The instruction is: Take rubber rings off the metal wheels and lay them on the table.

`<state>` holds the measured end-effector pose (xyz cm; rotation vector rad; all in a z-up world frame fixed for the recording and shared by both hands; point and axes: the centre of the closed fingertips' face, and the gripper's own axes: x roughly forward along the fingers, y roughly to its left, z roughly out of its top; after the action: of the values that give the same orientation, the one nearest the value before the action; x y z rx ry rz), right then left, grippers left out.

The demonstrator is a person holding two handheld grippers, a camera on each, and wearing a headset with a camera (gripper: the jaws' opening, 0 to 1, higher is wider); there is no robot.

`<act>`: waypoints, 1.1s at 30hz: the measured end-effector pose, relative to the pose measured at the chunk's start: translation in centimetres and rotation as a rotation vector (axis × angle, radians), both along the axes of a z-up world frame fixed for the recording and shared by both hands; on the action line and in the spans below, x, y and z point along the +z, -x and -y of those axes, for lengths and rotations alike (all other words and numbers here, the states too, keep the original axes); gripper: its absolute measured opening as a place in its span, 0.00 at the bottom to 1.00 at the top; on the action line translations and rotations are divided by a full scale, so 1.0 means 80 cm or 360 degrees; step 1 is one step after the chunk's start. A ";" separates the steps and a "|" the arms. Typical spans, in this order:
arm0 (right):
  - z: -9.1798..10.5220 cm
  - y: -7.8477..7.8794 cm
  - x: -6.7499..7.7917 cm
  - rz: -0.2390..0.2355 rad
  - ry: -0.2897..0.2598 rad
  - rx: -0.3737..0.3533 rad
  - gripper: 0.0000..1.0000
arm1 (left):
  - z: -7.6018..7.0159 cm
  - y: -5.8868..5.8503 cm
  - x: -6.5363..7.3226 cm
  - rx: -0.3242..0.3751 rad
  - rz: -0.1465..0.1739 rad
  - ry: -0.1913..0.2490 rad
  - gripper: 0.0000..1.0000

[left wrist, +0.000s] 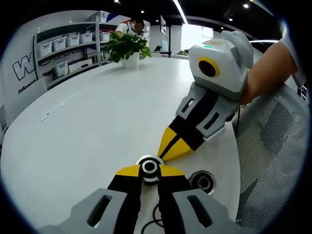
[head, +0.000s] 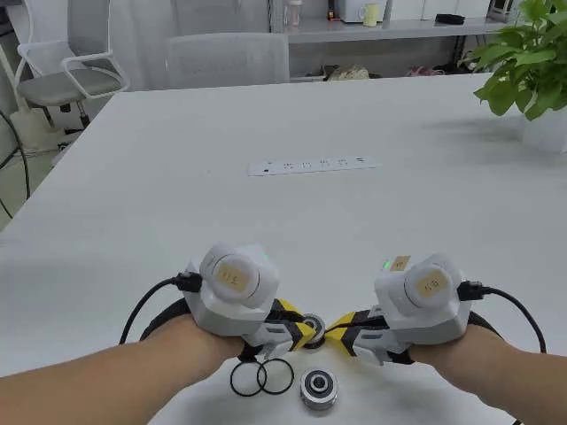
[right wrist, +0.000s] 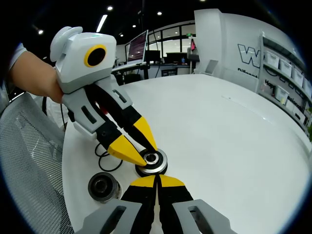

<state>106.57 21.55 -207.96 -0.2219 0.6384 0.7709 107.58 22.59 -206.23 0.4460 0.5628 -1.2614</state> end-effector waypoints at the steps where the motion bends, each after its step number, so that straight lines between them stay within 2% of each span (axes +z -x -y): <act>1: 0.001 0.000 -0.001 -0.0002 0.0001 -0.0001 0.00 | 0.000 0.000 0.000 0.0002 0.0001 0.0001 0.07; 3: 0.002 0.000 -0.002 -0.0020 -0.0014 -0.0015 0.00 | 0.000 0.000 0.000 0.0003 0.0001 0.0001 0.07; 4: 0.001 0.004 -0.006 -0.0057 -0.0013 -0.0010 0.00 | 0.000 0.000 0.001 0.0002 0.0003 0.0001 0.07; 6: 0.001 0.005 -0.004 -0.0029 -0.0012 0.0006 0.00 | 0.000 0.000 0.000 0.0000 0.0003 0.0002 0.07; 9: 0.000 0.007 -0.001 -0.0044 -0.0055 0.0009 0.00 | 0.000 0.000 0.000 -0.0001 0.0003 0.0005 0.07; 11: 0.000 0.008 -0.001 -0.0020 -0.0039 0.0041 0.06 | 0.000 0.000 0.000 0.0000 0.0002 0.0012 0.07; 13: -0.004 0.010 0.004 -0.0009 -0.0071 0.0059 0.11 | 0.000 -0.001 0.000 0.0003 0.0001 0.0018 0.07; 15: -0.006 0.008 0.007 0.0005 -0.0094 0.0053 0.14 | 0.000 -0.001 0.000 0.0006 0.0001 0.0021 0.07; 18: -0.011 0.005 0.009 0.0047 -0.0095 0.0053 0.24 | 0.000 -0.001 0.000 0.0010 0.0002 0.0023 0.07; 20: -0.015 0.003 0.009 0.0071 -0.0085 0.0052 0.27 | 0.000 -0.001 0.000 0.0013 0.0002 0.0024 0.07; 24: -0.017 0.001 0.004 0.0079 -0.0056 0.0045 0.26 | 0.000 -0.001 0.000 0.0017 0.0002 0.0028 0.07; 29: -0.015 -0.003 0.007 0.0068 -0.0110 -0.0012 0.24 | 0.000 -0.001 0.001 0.0023 0.0003 0.0032 0.07; 33: -0.014 -0.002 0.005 0.0052 -0.0112 -0.0009 0.23 | 0.000 0.000 0.000 0.0028 0.0003 0.0035 0.07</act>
<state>106.71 22.67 -207.56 -0.1676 0.5798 0.7814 107.59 22.60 -206.20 0.4234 0.5498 -1.2494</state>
